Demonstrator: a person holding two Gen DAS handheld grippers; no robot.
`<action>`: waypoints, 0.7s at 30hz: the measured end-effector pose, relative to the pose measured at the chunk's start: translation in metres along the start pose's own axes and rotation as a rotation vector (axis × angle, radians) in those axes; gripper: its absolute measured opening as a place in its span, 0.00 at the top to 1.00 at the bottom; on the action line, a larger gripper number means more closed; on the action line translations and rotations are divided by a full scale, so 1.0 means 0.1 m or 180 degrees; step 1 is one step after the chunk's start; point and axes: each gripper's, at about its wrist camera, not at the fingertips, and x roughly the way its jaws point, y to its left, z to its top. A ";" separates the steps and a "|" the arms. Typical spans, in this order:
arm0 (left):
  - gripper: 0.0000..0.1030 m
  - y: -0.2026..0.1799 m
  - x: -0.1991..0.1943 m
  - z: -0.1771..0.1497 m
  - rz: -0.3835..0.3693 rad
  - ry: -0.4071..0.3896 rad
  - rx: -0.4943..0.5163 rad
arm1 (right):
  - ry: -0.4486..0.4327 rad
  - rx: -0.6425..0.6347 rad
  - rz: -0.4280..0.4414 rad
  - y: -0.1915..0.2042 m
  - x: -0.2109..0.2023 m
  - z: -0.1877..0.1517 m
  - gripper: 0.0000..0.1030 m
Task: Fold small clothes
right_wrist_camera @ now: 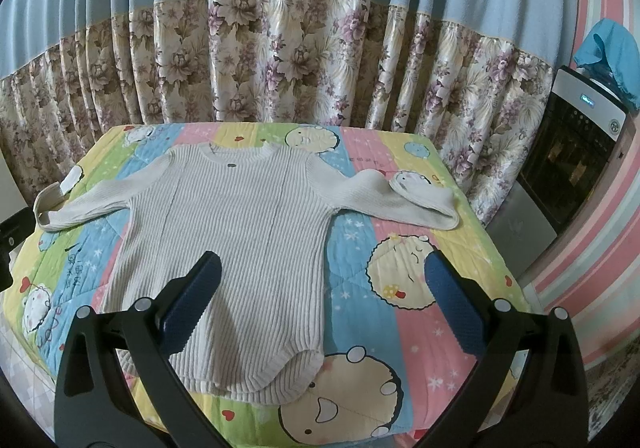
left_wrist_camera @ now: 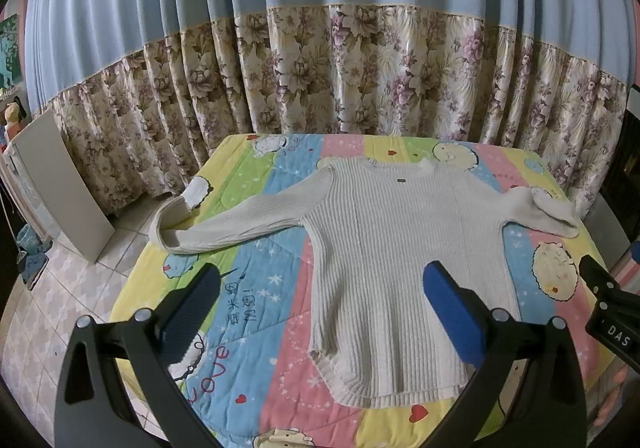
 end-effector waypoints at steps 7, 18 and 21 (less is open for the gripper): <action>0.02 0.01 0.00 0.00 0.0000 0.0005 0.0003 | 0.0002 -0.0003 0.0000 -0.01 0.01 0.00 0.03; 0.02 0.01 0.01 -0.01 0.0005 0.0011 0.0008 | 0.0006 -0.0007 -0.0007 0.00 0.02 0.00 0.03; 0.02 0.01 0.01 -0.03 -0.0012 0.0013 0.0008 | 0.0009 -0.0004 -0.0006 0.00 0.03 0.00 0.03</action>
